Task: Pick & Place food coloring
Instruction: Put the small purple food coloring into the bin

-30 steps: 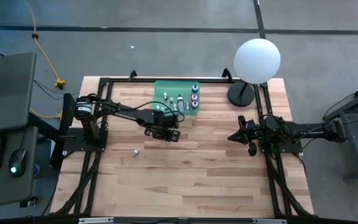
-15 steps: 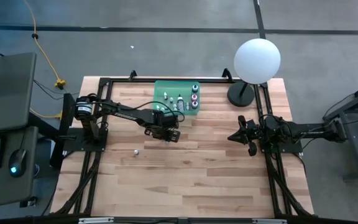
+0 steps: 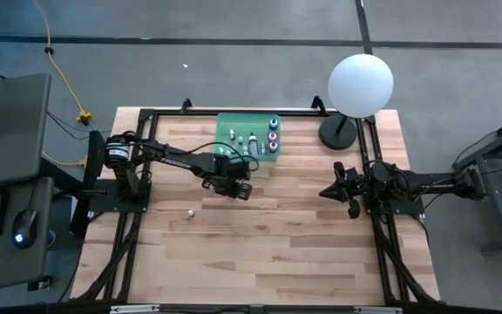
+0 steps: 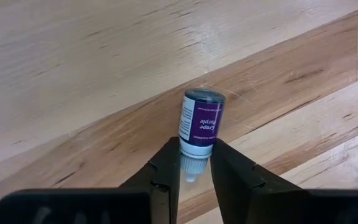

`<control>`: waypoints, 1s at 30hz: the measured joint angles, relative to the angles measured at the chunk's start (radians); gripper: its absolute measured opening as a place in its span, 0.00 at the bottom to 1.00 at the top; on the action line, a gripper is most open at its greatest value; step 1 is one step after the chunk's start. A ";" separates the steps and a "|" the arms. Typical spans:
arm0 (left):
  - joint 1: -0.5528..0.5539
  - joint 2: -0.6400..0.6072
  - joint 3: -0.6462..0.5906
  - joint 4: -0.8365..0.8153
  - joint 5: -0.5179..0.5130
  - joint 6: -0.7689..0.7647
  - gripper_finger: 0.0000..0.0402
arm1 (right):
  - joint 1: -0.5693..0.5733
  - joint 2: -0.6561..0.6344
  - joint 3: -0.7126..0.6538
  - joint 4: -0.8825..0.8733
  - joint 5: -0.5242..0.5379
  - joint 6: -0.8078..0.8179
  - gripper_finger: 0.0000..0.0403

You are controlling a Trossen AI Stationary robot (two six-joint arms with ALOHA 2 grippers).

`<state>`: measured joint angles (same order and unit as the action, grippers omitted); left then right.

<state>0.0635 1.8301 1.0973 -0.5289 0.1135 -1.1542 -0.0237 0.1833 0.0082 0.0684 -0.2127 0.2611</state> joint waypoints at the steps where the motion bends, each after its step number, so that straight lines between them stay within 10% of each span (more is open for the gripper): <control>1: 0.000 0.000 0.000 0.000 0.000 0.003 0.17 | 0.000 0.000 0.000 0.000 0.000 0.000 0.00; 30: 0.000 -0.071 -0.002 -0.032 -0.007 0.118 0.10 | 0.000 0.000 0.000 0.001 0.000 0.000 0.00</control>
<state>0.0639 1.7594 1.0958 -0.5607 0.1068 -1.0363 -0.0236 0.1829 0.0082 0.0690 -0.2124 0.2611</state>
